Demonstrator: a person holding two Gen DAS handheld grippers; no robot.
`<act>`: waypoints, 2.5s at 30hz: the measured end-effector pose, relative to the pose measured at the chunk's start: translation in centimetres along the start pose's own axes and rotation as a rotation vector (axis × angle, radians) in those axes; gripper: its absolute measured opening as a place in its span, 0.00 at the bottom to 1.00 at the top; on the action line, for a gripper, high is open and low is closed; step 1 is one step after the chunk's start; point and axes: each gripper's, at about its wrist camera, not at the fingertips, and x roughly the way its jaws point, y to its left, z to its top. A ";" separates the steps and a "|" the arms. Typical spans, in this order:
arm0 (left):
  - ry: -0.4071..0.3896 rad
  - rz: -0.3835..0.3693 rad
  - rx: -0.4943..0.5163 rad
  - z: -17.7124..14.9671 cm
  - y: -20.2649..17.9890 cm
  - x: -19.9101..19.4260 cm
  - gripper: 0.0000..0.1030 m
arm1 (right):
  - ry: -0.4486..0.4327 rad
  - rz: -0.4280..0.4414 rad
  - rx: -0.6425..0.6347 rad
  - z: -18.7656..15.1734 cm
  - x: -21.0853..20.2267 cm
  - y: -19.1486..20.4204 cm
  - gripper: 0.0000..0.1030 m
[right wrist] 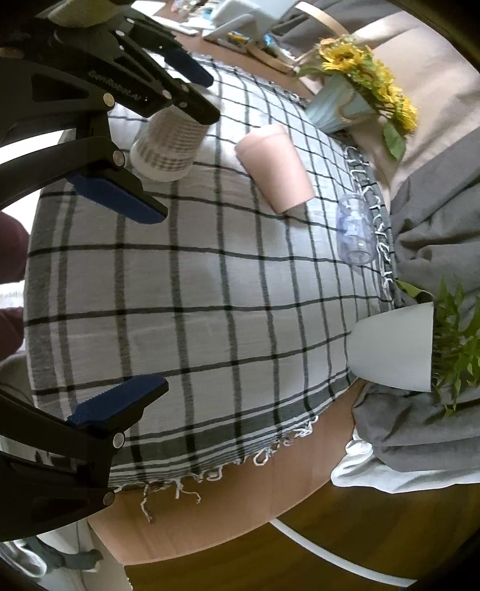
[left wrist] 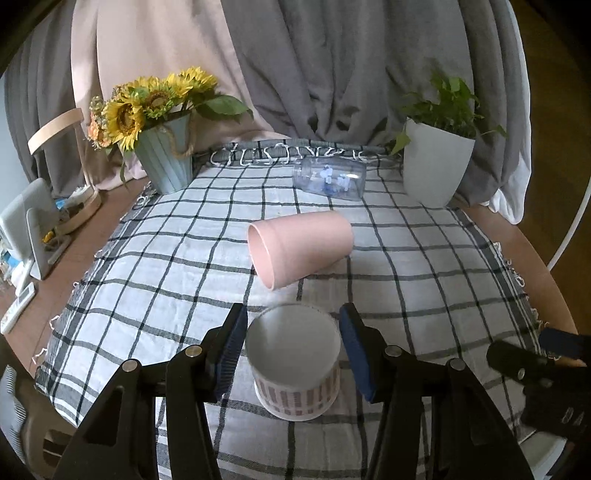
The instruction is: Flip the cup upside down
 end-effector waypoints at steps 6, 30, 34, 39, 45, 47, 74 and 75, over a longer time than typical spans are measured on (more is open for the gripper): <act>0.002 0.008 0.019 -0.7 -0.1 -0.3 0.50 | 0.008 0.009 0.003 0.2 0.5 -0.1 0.81; -0.059 0.073 -0.026 -0.8 0.2 -3.2 1.00 | -0.064 0.021 -0.049 0.3 -1.6 0.0 0.83; -0.067 0.067 -0.029 -0.8 1.1 -5.8 1.00 | -0.101 0.011 -0.047 -0.3 -3.5 0.4 0.87; -0.056 0.085 -0.037 -0.8 3.5 -9.2 1.00 | -0.154 0.020 -0.038 -1.5 -6.8 1.8 0.89; -0.057 0.066 -0.024 -1.2 7.1 -13.8 1.00 | -0.227 0.033 0.001 -3.7 -11.6 4.2 0.89; -0.063 0.054 -0.025 -1.4 8.1 -15.1 1.00 | -0.248 0.034 0.008 -4.6 -13.2 5.0 0.89; -0.250 0.027 -0.026 -6.6 12.3 -29.9 1.00 | -0.498 -0.002 -0.030 -15.6 -26.0 10.3 0.91; -0.252 0.028 -0.028 -6.7 12.4 -30.0 1.00 | -0.501 -0.005 -0.031 -15.8 -26.1 10.4 0.91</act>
